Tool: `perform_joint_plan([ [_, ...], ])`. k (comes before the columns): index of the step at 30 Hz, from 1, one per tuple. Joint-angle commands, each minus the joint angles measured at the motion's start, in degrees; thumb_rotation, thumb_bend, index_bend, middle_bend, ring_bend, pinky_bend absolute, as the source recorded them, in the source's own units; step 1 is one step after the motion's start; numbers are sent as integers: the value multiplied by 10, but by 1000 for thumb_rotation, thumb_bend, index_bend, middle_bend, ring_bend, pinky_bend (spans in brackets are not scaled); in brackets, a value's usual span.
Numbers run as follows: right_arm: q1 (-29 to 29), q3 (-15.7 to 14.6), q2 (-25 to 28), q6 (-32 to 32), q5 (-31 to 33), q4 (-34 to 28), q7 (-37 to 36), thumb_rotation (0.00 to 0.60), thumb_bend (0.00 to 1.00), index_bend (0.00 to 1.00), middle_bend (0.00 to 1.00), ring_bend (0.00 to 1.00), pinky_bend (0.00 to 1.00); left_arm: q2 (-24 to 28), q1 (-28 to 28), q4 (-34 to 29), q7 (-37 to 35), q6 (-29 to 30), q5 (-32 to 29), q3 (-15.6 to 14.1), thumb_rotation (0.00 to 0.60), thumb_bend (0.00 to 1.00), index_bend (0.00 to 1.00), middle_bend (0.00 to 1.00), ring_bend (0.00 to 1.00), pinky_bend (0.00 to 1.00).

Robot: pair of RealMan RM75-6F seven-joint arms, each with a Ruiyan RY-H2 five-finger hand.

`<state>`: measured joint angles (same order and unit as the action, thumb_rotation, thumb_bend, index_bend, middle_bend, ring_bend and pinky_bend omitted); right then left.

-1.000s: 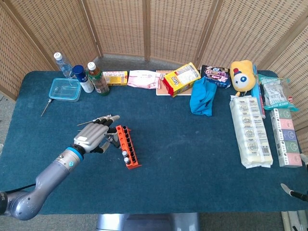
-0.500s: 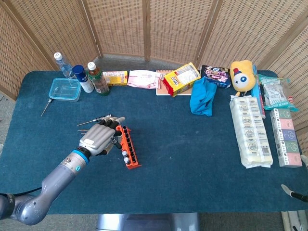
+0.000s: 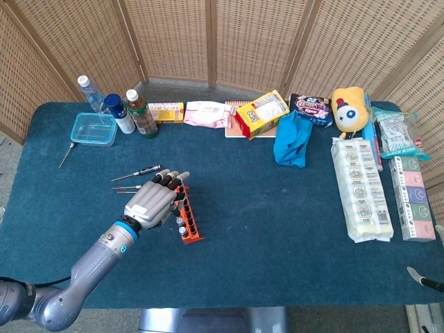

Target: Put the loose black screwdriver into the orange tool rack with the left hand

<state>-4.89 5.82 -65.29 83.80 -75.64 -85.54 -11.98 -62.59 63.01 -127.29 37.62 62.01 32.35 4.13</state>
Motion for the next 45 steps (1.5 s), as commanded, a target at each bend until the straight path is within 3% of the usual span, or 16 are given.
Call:
perform_joint_plan([
  [1,-1,0,0,1,0,1,-1,549,51,110,125,100,70,-6,4,0,10,8,-9,-2,600,500,483,0,0,49],
  [45,-8,5,2,2,5,8,-20,549,51,109,125,100,70,-38,26,15,37,10,-63,-3,600,489,483,0,0,49],
])
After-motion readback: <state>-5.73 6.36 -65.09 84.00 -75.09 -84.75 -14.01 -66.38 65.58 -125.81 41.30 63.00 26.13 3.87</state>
